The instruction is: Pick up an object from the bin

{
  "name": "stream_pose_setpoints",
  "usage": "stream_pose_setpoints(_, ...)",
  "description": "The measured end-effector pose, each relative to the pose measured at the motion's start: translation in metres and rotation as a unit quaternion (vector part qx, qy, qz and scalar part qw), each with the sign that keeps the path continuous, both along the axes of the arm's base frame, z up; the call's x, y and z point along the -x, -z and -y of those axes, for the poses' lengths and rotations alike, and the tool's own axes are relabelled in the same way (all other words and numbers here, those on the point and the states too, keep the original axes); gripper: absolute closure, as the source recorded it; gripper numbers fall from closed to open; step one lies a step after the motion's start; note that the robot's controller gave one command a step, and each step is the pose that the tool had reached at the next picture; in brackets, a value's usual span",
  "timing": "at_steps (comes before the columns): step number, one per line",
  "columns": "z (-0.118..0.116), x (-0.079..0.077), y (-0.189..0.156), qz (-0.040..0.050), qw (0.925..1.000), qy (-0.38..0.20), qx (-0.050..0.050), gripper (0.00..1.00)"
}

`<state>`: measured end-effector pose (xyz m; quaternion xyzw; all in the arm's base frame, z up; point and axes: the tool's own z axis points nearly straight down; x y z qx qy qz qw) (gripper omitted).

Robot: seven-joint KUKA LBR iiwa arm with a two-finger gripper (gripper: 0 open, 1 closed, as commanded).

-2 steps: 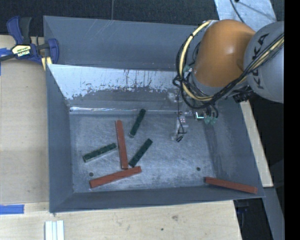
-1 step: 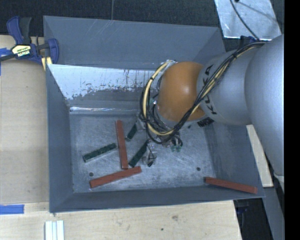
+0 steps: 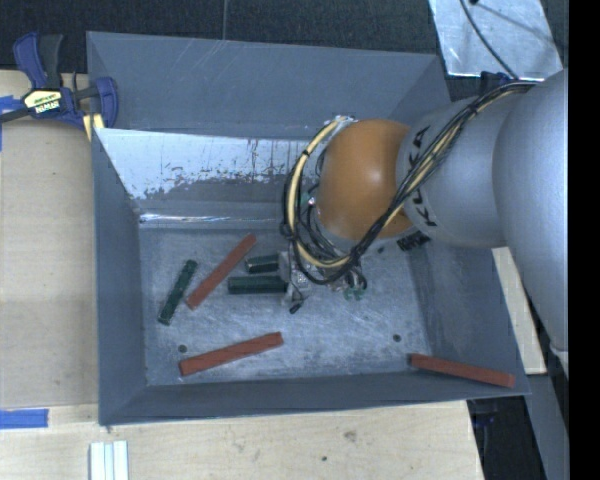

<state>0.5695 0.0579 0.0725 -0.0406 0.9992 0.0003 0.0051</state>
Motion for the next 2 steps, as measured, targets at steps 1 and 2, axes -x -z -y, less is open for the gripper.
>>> stream_pose_setpoints(1, -0.011, 0.035, -0.122, 0.0002, 1.0, 0.0, 0.0, 1.0)
stream_pose_setpoints(2, -0.011, 0.036, -0.292, 0.0011, 0.9999, 0.011, 0.0, 1.0)
